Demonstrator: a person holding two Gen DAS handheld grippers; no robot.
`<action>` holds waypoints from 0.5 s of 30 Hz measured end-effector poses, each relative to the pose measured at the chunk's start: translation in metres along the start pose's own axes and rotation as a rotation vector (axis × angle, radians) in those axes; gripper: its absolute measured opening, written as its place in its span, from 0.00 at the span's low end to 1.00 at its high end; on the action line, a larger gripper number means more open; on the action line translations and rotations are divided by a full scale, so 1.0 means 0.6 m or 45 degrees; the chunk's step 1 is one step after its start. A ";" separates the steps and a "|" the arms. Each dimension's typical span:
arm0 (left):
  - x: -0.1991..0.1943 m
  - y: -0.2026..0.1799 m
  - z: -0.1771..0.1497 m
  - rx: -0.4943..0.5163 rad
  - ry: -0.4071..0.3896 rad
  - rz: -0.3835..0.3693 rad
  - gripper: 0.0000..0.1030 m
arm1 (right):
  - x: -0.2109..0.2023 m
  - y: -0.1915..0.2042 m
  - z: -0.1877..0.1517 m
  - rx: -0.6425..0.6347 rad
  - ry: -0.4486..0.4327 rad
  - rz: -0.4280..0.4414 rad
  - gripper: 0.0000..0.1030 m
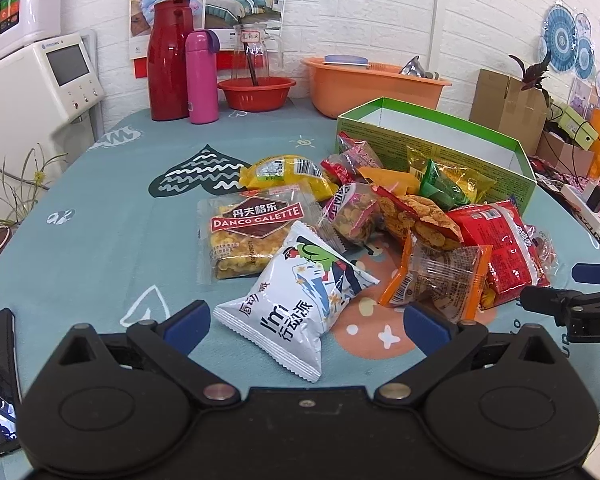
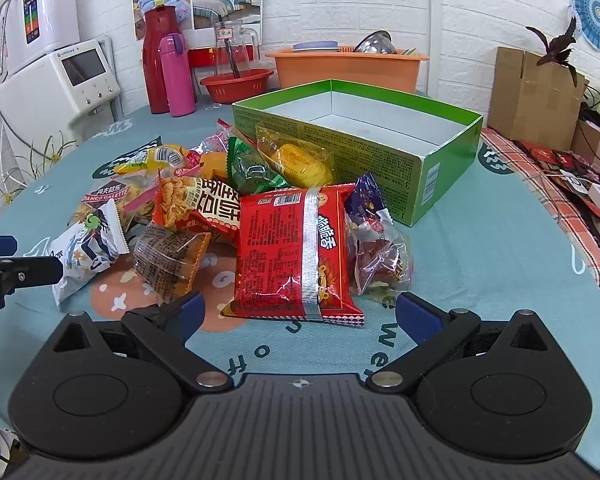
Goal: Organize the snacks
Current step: 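Reach the left gripper to the red wafer packet and grasp it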
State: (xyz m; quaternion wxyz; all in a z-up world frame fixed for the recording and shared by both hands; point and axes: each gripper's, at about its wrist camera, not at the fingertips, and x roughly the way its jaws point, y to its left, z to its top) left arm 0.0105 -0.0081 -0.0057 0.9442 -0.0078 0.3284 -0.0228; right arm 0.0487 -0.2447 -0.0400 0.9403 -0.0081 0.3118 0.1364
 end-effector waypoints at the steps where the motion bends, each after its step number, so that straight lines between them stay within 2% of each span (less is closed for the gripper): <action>1: 0.001 -0.001 0.000 0.003 0.001 -0.003 1.00 | 0.001 -0.001 0.000 0.002 0.002 0.000 1.00; 6: 0.002 -0.007 0.005 0.006 0.004 -0.079 1.00 | 0.005 -0.007 -0.002 0.004 0.000 0.009 1.00; 9: -0.001 -0.023 0.020 0.021 -0.023 -0.155 1.00 | 0.000 -0.023 -0.007 0.007 -0.049 0.015 1.00; 11: -0.001 -0.041 0.035 0.031 -0.043 -0.235 1.00 | -0.007 -0.036 -0.011 0.027 -0.110 0.033 1.00; 14: 0.008 -0.079 0.057 0.030 -0.029 -0.404 1.00 | -0.018 -0.051 -0.021 0.033 -0.217 0.078 1.00; 15: 0.012 -0.094 0.062 0.033 -0.010 -0.472 1.00 | -0.018 -0.056 -0.022 0.033 -0.204 0.096 1.00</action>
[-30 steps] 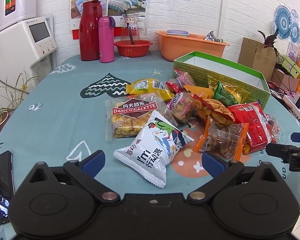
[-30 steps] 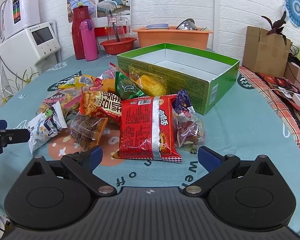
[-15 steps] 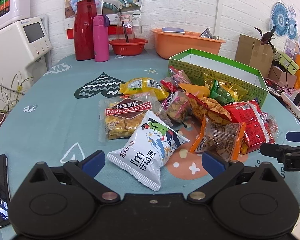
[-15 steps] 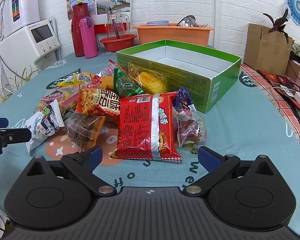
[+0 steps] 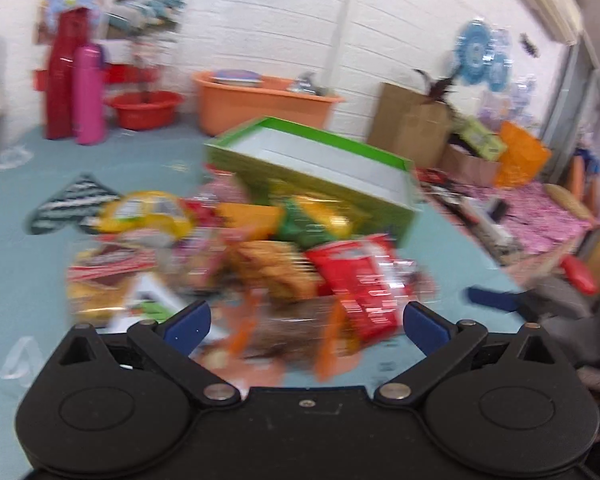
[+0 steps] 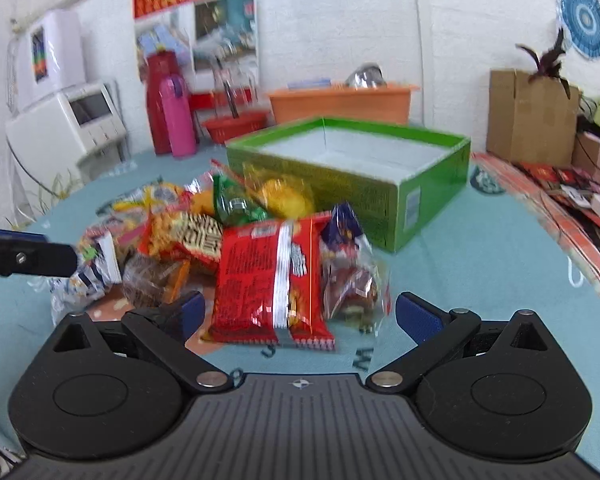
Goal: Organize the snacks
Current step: 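Reach the left gripper to the red wafer packet and grasp it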
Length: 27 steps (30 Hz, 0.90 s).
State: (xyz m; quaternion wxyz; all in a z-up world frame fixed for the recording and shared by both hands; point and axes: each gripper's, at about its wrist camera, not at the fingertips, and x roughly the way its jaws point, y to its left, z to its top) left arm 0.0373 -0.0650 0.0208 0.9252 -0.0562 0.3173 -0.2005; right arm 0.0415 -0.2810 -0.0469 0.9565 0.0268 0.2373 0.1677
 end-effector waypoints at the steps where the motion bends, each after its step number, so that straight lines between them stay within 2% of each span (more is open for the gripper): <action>1: 0.013 -0.016 0.004 0.007 0.018 -0.086 1.00 | 0.001 -0.005 0.000 0.004 0.031 0.015 1.00; 3: 0.034 -0.039 0.007 0.026 0.047 -0.191 1.00 | 0.000 -0.015 -0.004 0.010 0.062 0.065 1.00; 5: 0.066 -0.057 0.006 0.041 0.090 -0.222 1.00 | -0.007 -0.025 -0.011 0.029 0.046 0.099 1.00; 8: 0.107 -0.055 0.007 -0.014 0.156 -0.216 0.85 | -0.009 -0.039 -0.018 0.053 0.072 0.101 1.00; 11: 0.125 -0.040 0.014 -0.076 0.171 -0.174 0.85 | -0.004 -0.046 -0.022 0.069 0.094 0.121 1.00; 14: 0.141 -0.026 0.019 -0.110 0.190 -0.131 0.84 | 0.005 -0.046 -0.023 0.085 0.115 0.185 1.00; 20: 0.169 -0.024 0.023 -0.069 0.209 -0.070 0.82 | 0.025 -0.040 -0.015 0.082 0.114 0.194 1.00; 23: 0.179 -0.025 0.023 -0.073 0.242 -0.120 0.81 | 0.033 -0.039 -0.012 0.087 0.114 0.189 1.00; 25: 0.179 -0.024 0.020 -0.087 0.266 -0.154 0.82 | 0.034 -0.038 -0.013 0.083 0.124 0.193 0.94; 27: 0.179 -0.022 0.016 -0.083 0.279 -0.174 0.92 | 0.029 -0.038 -0.016 0.052 0.130 0.192 0.91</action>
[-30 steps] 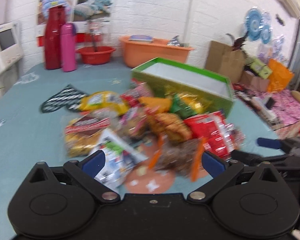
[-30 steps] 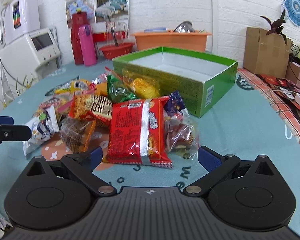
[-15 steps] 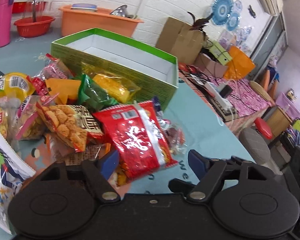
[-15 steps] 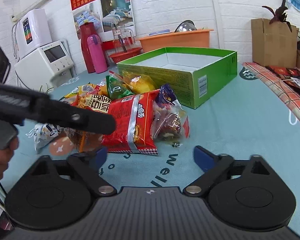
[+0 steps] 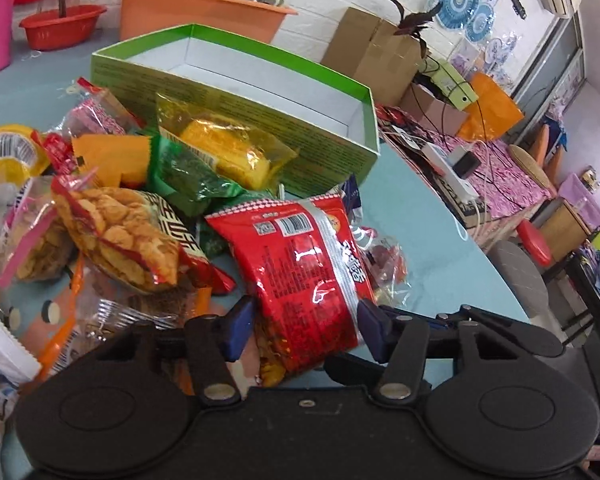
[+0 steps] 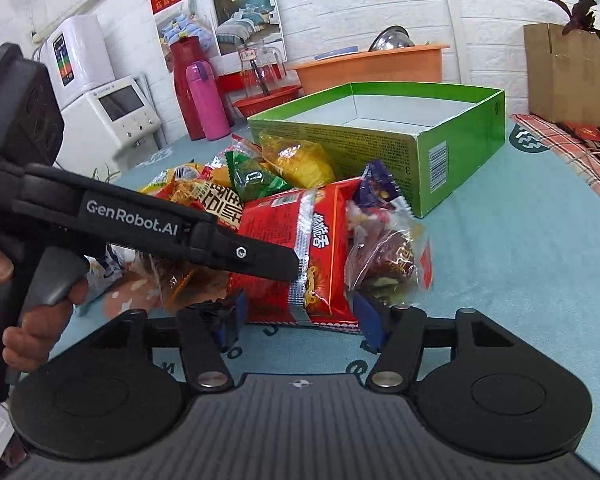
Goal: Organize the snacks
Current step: 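Reach the left gripper to the red wafer packet and grasp it, then carry the red wafer packet into the green box and release it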
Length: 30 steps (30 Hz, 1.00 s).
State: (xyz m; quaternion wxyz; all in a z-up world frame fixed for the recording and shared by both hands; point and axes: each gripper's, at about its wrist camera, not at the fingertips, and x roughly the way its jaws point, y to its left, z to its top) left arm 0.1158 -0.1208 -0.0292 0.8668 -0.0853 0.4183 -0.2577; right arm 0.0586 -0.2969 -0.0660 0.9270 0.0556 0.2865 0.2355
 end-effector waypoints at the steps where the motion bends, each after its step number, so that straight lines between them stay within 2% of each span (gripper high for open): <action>1: 0.004 0.004 0.000 -0.015 0.008 -0.001 1.00 | -0.002 -0.002 -0.001 -0.003 0.002 0.010 0.87; 9: 0.013 0.016 0.014 -0.088 -0.021 -0.018 1.00 | 0.019 -0.017 0.014 0.093 -0.003 0.039 0.88; 10: 0.010 0.018 0.011 -0.093 -0.030 -0.018 0.97 | 0.023 -0.018 0.014 0.102 0.003 0.050 0.88; 14: -0.006 0.021 0.003 -0.139 -0.038 -0.028 0.89 | 0.014 -0.009 0.012 0.112 0.000 0.034 0.79; 16: -0.026 0.013 0.001 -0.116 -0.077 -0.024 0.85 | 0.001 -0.002 0.014 0.100 -0.014 0.009 0.69; 17: -0.036 0.009 0.001 -0.107 -0.098 -0.022 0.82 | -0.008 0.003 0.017 0.083 -0.025 -0.006 0.63; 21: -0.071 -0.006 0.021 -0.059 -0.190 -0.036 0.81 | -0.031 0.017 0.037 0.008 -0.097 -0.032 0.59; 27: -0.087 -0.014 0.059 -0.047 -0.260 -0.060 0.80 | -0.038 0.017 0.076 -0.010 -0.183 -0.054 0.59; 30: -0.089 -0.022 0.096 -0.029 -0.315 -0.073 0.81 | -0.039 0.013 0.105 -0.038 -0.242 -0.068 0.58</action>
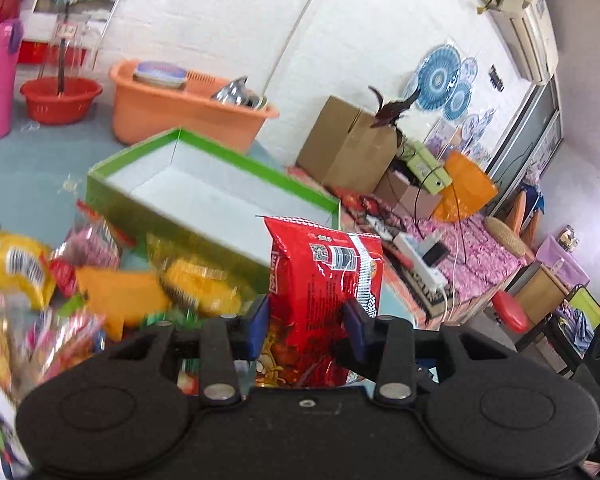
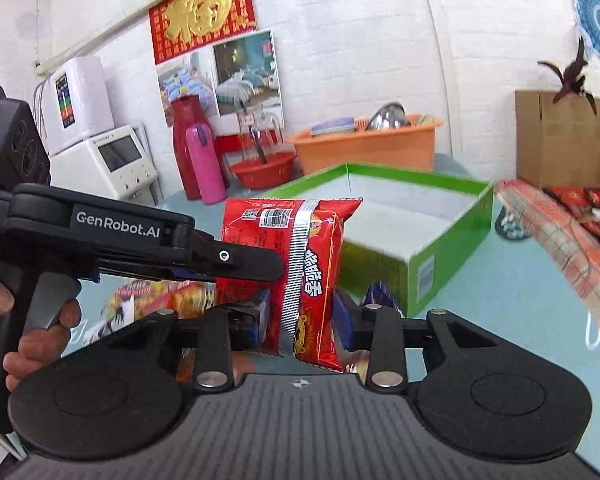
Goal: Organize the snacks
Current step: 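Carry the red wafer packet into the green box and release it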
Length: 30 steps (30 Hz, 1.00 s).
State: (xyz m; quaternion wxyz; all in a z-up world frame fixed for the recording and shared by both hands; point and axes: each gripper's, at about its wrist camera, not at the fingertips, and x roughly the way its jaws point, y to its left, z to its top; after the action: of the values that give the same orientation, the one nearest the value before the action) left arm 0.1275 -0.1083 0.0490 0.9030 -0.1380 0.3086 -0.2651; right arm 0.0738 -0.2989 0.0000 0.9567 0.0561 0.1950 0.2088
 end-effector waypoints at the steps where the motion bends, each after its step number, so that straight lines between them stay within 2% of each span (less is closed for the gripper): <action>1: 0.005 -0.002 0.013 0.002 -0.017 -0.003 0.81 | 0.004 -0.003 0.010 -0.009 -0.021 -0.008 0.58; 5: 0.047 -0.009 0.062 0.010 -0.057 -0.033 0.81 | 0.030 -0.025 0.048 -0.008 -0.097 -0.044 0.58; 9: 0.104 0.009 0.093 -0.037 -0.041 -0.070 0.81 | 0.065 -0.060 0.072 0.018 -0.123 -0.088 0.59; 16: 0.187 0.048 0.111 -0.097 0.034 -0.083 0.81 | 0.125 -0.108 0.068 0.067 -0.083 -0.136 0.58; 22: 0.234 0.081 0.098 -0.139 0.106 -0.071 0.81 | 0.162 -0.129 0.052 0.091 -0.010 -0.139 0.59; 23: 0.240 0.083 0.096 -0.138 0.116 -0.074 0.84 | 0.167 -0.129 0.050 0.083 0.004 -0.144 0.59; 25: 0.241 0.075 0.095 -0.076 0.094 -0.083 1.00 | 0.179 -0.127 0.043 0.044 0.040 -0.163 0.66; 27: 0.231 0.064 0.094 -0.035 0.081 -0.079 1.00 | 0.183 -0.120 0.037 -0.026 0.035 -0.163 0.70; 28: 0.222 0.060 0.093 -0.036 0.064 -0.051 1.00 | 0.178 -0.113 0.035 -0.067 0.027 -0.164 0.83; 29: 0.210 0.058 0.092 -0.034 0.040 -0.036 1.00 | 0.168 -0.106 0.034 -0.097 0.005 -0.171 1.00; 30: 0.198 0.056 0.092 -0.025 0.033 -0.043 1.00 | 0.156 -0.100 0.034 -0.123 -0.027 -0.186 1.00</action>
State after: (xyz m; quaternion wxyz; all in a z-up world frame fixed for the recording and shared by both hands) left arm 0.2549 -0.1429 0.0201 0.8929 -0.1487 0.3206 -0.2790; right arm 0.1827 -0.3145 -0.0255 0.9729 -0.0021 0.1781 0.1472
